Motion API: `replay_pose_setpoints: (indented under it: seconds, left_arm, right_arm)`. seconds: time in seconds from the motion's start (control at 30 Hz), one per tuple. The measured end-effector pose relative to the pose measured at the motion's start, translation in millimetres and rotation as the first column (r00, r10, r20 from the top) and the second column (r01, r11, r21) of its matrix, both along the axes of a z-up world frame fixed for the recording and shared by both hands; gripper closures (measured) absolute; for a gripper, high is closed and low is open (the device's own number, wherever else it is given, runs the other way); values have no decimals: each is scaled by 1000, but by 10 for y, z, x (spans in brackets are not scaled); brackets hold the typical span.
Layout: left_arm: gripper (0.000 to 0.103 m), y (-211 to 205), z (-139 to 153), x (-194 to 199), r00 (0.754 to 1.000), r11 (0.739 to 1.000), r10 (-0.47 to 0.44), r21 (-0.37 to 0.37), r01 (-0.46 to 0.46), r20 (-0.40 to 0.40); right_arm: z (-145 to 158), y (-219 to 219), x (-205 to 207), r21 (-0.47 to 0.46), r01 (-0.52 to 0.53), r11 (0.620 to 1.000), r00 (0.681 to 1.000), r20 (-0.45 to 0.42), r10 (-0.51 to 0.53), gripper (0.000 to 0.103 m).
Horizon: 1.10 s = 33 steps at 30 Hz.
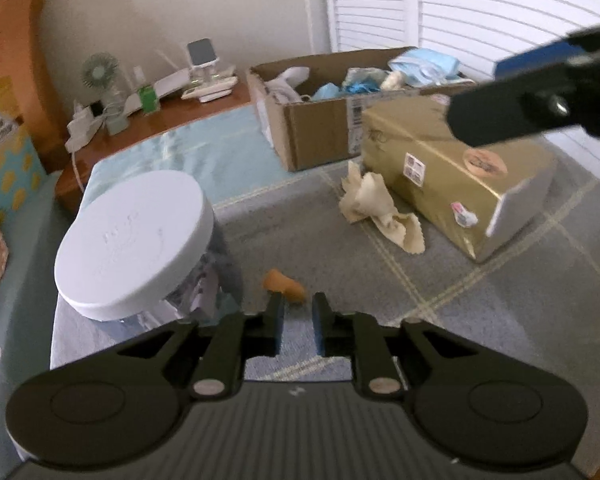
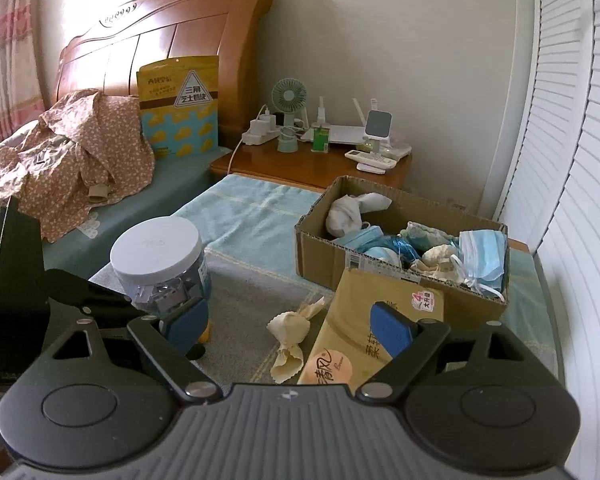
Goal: Organize soft objects
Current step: 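Grasp the small orange piece with the left gripper while the right gripper approaches the beige cloth, then close the right gripper on the beige crinkled cloth while the left gripper holds the orange piece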
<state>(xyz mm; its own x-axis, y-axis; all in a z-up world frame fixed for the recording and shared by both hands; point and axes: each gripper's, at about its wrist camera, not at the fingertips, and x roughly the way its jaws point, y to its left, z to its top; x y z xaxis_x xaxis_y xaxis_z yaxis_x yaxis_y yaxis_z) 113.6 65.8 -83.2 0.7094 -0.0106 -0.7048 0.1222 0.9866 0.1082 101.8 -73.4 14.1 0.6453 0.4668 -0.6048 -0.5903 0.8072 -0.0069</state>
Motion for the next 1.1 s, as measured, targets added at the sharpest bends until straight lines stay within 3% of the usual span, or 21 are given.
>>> replay_pose_setpoints:
  seconds: [0.1, 0.23, 0.37, 0.57, 0.93, 1.1]
  left_arm:
    - [69, -4, -1, 50, 999, 999, 49, -18, -49, 2]
    - [67, -25, -12, 98, 997, 996, 71, -50, -71, 5]
    - [70, -51, -23, 110, 996, 994, 91, -65, -90, 18]
    - [87, -5, -14, 106, 995, 994, 97, -60, -95, 34]
    - [92, 41, 21, 42, 999, 999, -24, -26, 25, 38]
    - [92, 99, 78, -15, 998, 997, -44, -56, 47, 45]
  right_arm:
    - [8, -17, 0, 4, 4, 1000, 1000, 0, -4, 11]
    - [-3, -68, 15, 3, 15, 1000, 1000, -5, -15, 11]
    - [-16, -134, 15, -5, 21, 1000, 1000, -11, -21, 11]
    - [-37, -143, 40, -81, 56, 995, 998, -12, -57, 16]
    - [-130, 188, 17, -240, -2, 971, 1000, 7, 4, 29]
    - [-155, 322, 45, -282, -35, 959, 999, 12, 40, 33]
